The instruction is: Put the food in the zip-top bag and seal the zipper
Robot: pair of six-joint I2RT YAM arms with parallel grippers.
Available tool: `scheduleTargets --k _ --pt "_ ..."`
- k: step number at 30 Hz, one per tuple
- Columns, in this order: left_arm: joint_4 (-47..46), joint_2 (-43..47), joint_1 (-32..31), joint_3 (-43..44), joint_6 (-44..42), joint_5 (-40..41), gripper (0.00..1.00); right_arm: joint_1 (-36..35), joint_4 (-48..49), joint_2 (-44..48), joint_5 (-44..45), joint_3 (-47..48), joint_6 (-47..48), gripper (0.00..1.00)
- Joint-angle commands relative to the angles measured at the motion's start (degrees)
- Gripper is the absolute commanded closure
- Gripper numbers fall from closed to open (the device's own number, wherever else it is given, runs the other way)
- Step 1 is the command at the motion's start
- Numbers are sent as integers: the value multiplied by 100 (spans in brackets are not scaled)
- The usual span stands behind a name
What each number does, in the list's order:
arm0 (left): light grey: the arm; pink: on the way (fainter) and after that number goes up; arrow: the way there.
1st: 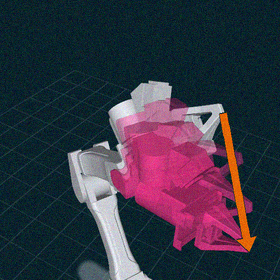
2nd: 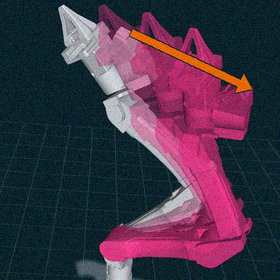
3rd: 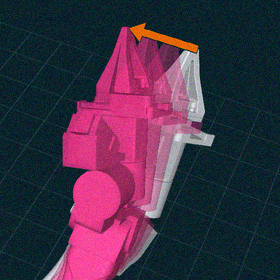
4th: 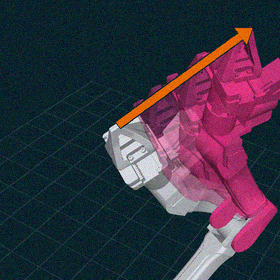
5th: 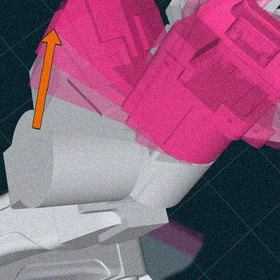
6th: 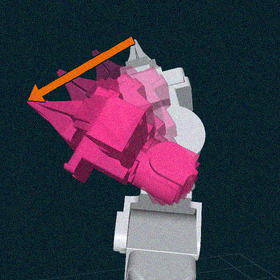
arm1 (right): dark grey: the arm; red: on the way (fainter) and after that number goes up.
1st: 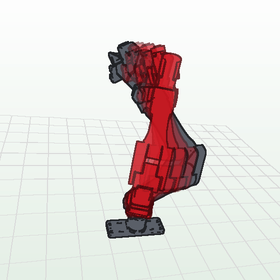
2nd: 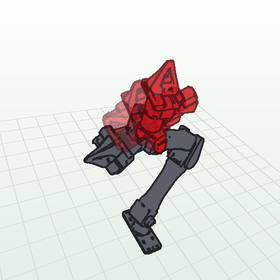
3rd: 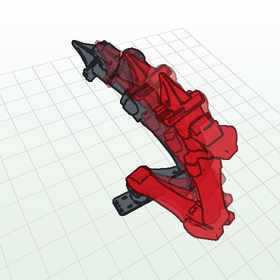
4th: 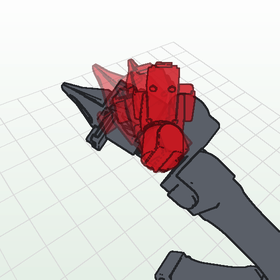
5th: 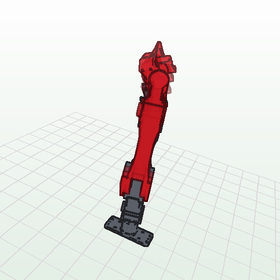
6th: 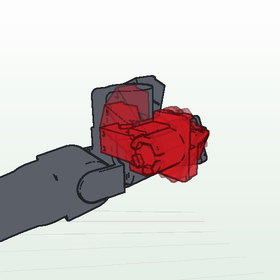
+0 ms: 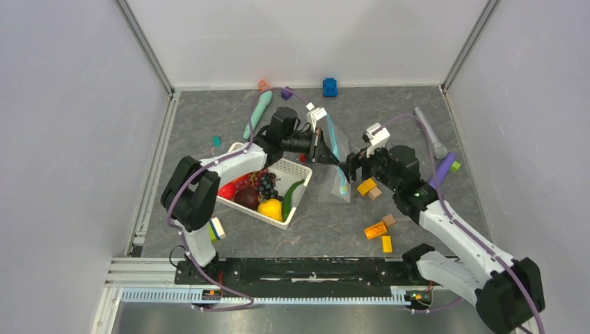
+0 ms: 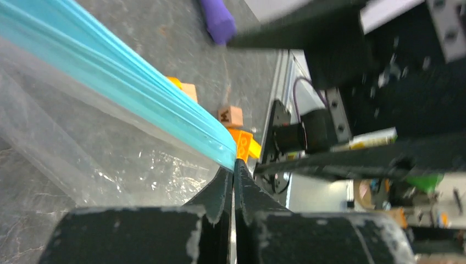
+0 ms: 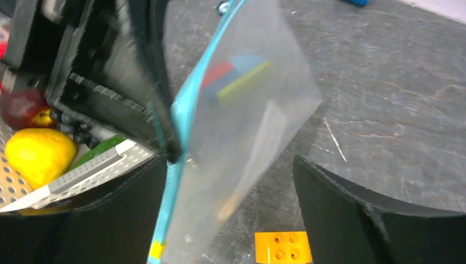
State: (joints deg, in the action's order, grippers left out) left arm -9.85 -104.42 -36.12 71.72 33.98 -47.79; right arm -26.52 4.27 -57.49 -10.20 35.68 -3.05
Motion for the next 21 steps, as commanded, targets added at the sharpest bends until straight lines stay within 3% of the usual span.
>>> scheduleTargets --k 1,4,7,16,21 --pt "-234 650 -45 -352 -1304 -1201 98 -12 -276 781 976 91 -442 2" --pt "-116 746 -53 -405 -1633 -1662 98 -12 -193 1095 1566 5 -641 2" --pt "174 820 -62 -391 -1974 -1771 98 -16 -177 1033 1394 203 -631 2" --pt "1830 1086 -228 -127 -3253 -1152 98 -11 -409 28 1033 1467 -997 2" --pt "2048 1157 -270 -107 -3388 -945 98 -21 -825 -400 574 1971 -1110 2"
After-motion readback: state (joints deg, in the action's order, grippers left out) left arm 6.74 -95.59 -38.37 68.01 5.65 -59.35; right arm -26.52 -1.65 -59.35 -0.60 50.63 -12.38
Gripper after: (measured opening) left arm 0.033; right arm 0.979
